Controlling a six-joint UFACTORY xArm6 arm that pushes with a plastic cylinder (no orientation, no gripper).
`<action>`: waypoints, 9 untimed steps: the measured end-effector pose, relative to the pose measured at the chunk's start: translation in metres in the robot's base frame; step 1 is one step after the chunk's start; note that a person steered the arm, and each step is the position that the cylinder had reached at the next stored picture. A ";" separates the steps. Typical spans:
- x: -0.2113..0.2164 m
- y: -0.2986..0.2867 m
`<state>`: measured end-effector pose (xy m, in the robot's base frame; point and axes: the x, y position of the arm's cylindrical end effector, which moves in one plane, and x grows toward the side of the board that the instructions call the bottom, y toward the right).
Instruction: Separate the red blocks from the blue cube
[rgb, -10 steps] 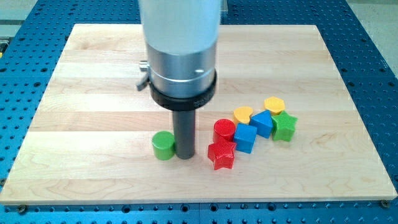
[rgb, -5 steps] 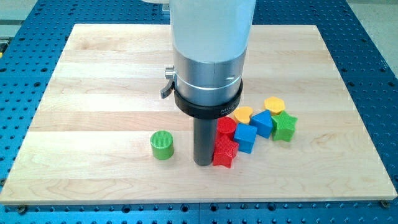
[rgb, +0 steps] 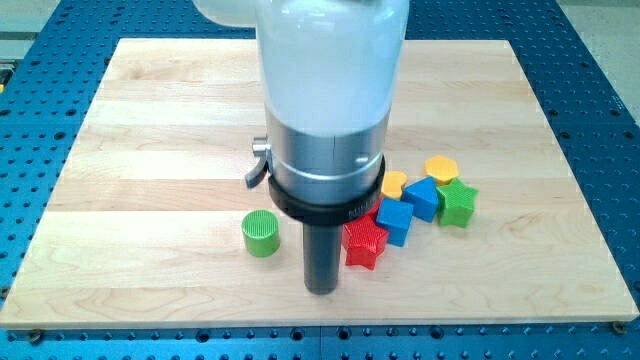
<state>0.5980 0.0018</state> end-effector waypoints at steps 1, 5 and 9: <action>0.021 0.020; -0.058 0.070; -0.143 0.040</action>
